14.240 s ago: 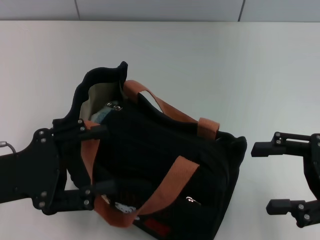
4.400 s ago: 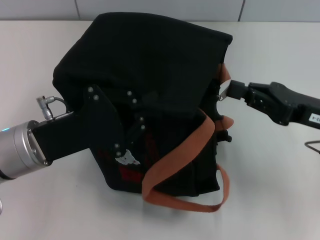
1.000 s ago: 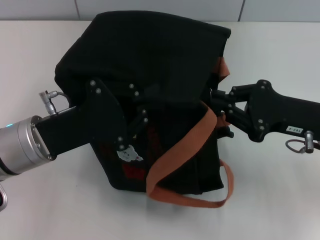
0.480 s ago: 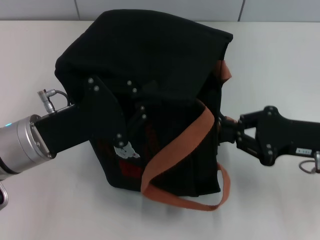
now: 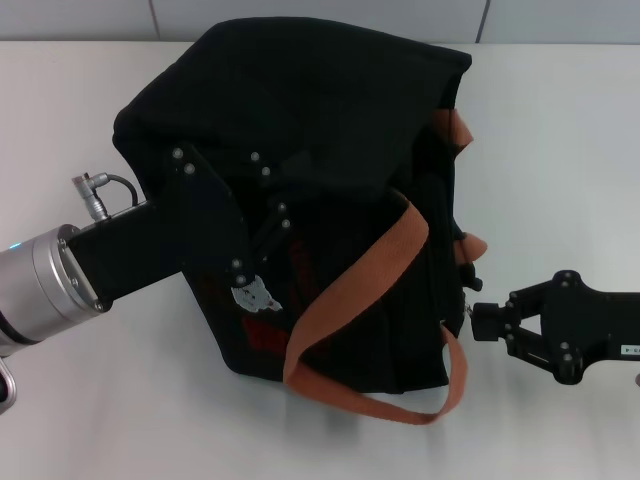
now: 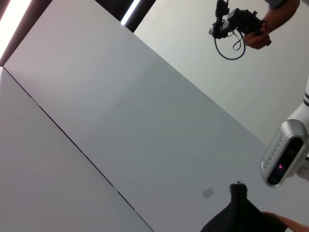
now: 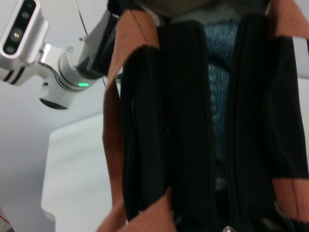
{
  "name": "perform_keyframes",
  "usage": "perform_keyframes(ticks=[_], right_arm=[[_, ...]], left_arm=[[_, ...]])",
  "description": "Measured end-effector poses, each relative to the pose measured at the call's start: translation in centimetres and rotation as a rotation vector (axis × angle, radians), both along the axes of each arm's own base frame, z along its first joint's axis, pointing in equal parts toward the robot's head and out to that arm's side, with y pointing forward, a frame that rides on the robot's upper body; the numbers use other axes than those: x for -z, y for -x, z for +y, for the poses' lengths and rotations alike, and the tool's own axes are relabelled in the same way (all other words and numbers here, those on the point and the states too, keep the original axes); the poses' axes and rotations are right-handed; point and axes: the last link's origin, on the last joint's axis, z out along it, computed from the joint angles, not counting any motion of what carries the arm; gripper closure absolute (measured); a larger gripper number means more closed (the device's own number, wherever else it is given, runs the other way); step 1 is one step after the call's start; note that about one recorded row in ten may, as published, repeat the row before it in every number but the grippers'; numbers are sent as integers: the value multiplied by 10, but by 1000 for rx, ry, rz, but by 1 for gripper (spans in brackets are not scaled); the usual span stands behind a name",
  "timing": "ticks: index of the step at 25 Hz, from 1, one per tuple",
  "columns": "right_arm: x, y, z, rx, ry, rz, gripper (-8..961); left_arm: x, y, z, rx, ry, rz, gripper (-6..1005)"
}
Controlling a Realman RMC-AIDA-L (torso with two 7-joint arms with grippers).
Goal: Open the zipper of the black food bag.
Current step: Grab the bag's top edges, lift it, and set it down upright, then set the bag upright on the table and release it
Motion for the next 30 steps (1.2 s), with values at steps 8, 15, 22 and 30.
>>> perform_keyframes(ticks=[8,15,22,30], right_arm=[[-4,-3,0,66,-9,33,855],[-36,-2,3,158,-105,196,777],[-54,-4,3,186,-234,312,502],[-52,2,6,157,-237,320,364]], left_arm=[[-1,2,1,-29,-10,-22,903],[-4,16,-1,-188,-59,-135,906],[1,48,-21,-416,-81,-201,883],[7,79,-44,-667,-58,-278,843]])
